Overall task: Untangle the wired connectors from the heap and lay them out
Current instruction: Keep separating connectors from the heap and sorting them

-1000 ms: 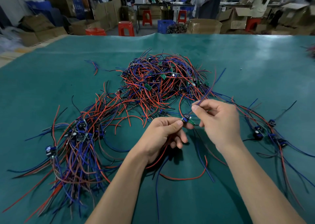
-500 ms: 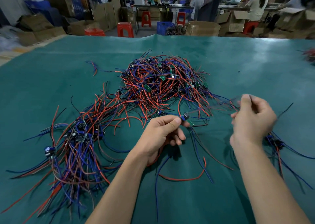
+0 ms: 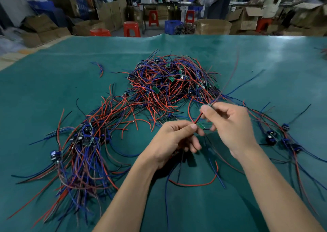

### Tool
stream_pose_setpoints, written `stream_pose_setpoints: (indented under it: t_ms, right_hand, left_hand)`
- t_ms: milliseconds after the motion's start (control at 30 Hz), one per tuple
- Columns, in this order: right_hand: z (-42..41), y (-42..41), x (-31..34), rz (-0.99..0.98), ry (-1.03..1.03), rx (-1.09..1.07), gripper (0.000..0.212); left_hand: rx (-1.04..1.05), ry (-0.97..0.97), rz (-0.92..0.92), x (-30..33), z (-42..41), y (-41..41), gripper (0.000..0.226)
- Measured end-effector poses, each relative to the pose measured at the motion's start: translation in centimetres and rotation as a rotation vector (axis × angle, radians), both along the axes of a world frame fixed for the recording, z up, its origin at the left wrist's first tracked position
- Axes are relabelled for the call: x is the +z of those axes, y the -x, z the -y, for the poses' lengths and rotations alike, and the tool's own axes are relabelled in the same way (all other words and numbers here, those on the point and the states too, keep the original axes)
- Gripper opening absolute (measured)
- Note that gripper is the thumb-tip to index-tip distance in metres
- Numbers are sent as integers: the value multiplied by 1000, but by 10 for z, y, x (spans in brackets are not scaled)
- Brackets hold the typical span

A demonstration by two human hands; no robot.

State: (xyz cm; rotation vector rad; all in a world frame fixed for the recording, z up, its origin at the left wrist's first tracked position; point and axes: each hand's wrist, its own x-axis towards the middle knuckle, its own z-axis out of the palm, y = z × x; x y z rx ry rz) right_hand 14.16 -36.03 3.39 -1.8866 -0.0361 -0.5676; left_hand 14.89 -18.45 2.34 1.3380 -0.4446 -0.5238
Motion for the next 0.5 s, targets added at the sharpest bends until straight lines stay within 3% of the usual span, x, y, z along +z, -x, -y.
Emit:
stream_pose_setpoints:
  t_ms: [100, 233, 367, 500]
  right_hand:
    - [6, 0, 9, 63, -99, -128, 35]
    - [6, 5, 42, 217, -396, -219, 19]
    - [-28, 15, 103, 316, -514, -22, 14]
    - [-100, 6, 140, 223, -292, 262, 22]
  left_hand:
    - [-52, 3, 20, 2, -2, 1, 24]
    - [-65, -14, 53, 4, -2, 3, 24]
    - [-34, -26, 72, 3, -2, 3, 24]
    - [28, -14, 21, 5, 0, 4, 31]
